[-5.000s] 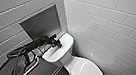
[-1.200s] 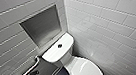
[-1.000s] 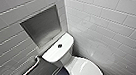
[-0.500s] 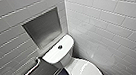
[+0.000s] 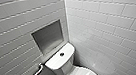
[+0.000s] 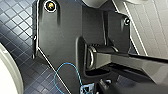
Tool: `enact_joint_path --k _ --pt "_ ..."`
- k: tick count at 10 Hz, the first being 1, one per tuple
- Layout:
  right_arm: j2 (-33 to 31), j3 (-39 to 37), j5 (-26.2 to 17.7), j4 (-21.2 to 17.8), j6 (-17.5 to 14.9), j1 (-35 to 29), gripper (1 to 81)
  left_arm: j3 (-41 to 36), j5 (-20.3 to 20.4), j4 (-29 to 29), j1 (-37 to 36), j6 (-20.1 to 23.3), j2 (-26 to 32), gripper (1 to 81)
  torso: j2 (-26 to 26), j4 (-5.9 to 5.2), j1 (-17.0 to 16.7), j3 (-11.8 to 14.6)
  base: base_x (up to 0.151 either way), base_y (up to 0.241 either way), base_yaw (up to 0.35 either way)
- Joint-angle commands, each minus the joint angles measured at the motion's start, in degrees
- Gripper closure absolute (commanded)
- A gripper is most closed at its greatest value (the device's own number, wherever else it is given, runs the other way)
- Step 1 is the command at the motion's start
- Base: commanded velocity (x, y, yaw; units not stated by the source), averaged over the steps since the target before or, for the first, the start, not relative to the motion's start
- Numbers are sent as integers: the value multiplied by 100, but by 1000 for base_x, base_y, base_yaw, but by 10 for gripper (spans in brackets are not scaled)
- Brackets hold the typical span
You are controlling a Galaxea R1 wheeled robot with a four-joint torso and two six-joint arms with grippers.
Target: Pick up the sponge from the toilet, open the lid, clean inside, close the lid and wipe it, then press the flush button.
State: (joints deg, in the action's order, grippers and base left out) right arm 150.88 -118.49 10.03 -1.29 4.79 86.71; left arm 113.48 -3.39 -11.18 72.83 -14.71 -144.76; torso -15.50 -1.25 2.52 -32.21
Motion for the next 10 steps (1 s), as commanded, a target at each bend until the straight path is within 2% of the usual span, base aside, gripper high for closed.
enact_joint_path --k 1,4,6,8,10 --pt "-73 3 -397 94 4 -9 811 614 -127 -315 333 118 -484 811 0 0 0 415 0 0 0" --pt "111 -269 -423 103 -4 0 811 1902 -127 -385 492 110 -1334 811 -11 0 -11 929 0 0 0" --pt "120 -313 -423 103 -22 18 811 2695 -127 -376 562 109 -1854 811 -15 0 -17 831 0 0 0" --pt "252 -384 -406 112 -40 88 811 3101 -136 -350 632 109 -2110 811 -19 0 -22 936 0 0 0" --pt "428 -656 -379 76 -48 158 811 3541 -188 -324 650 83 -2347 811 -22 0 -24 933 0 0 0"
